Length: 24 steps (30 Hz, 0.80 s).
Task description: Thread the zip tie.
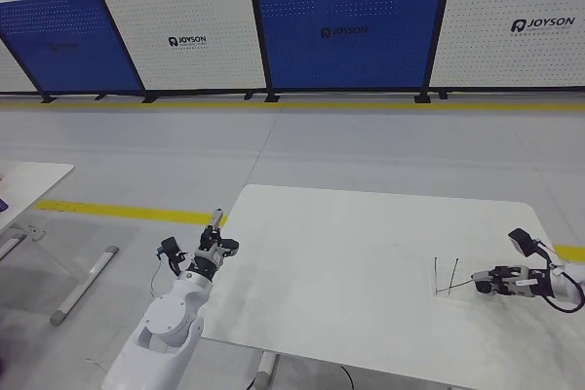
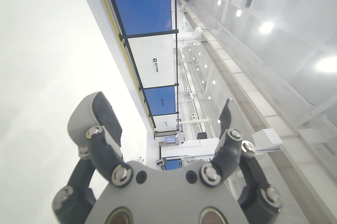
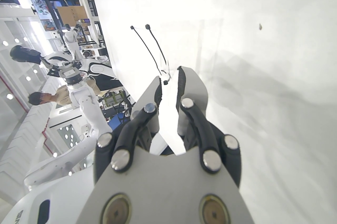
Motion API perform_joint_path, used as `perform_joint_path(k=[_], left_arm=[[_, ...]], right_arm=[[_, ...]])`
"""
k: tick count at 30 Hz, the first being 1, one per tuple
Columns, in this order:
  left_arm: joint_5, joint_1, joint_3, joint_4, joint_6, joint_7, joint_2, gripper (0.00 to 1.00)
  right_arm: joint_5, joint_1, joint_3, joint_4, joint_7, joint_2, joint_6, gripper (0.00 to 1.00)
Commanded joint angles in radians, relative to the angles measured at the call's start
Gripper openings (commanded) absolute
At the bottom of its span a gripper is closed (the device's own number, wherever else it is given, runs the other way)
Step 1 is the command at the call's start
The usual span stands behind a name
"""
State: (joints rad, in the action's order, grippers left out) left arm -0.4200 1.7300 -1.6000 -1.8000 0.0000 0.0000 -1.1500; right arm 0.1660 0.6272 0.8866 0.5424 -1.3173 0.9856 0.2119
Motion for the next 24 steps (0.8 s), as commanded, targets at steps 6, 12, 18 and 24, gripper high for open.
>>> perform_joint_path(k=[6, 12, 18, 24], left_arm=[[0.000, 0.000, 0.000, 0.000, 0.000, 0.000, 0.000, 1.00], [0.000, 0.000, 0.000, 0.000, 0.000, 0.000, 0.000, 1.00], [0.000, 0.000, 0.000, 0.000, 0.000, 0.000, 0.000, 1.00], [0.000, 0.000, 0.000, 0.000, 0.000, 0.000, 0.000, 1.00]], right_arm=[[-0.009, 0.005, 0.005, 0.018, 0.002, 0.000, -0.012, 0.17], [-0.014, 0.009, 0.012, 0.027, 0.002, -0.002, -0.016, 0.10], [-0.016, 0.013, 0.022, 0.031, -0.001, -0.005, -0.017, 0.06], [-0.012, 0.018, 0.035, 0.035, -0.008, -0.009, -0.014, 0.00]])
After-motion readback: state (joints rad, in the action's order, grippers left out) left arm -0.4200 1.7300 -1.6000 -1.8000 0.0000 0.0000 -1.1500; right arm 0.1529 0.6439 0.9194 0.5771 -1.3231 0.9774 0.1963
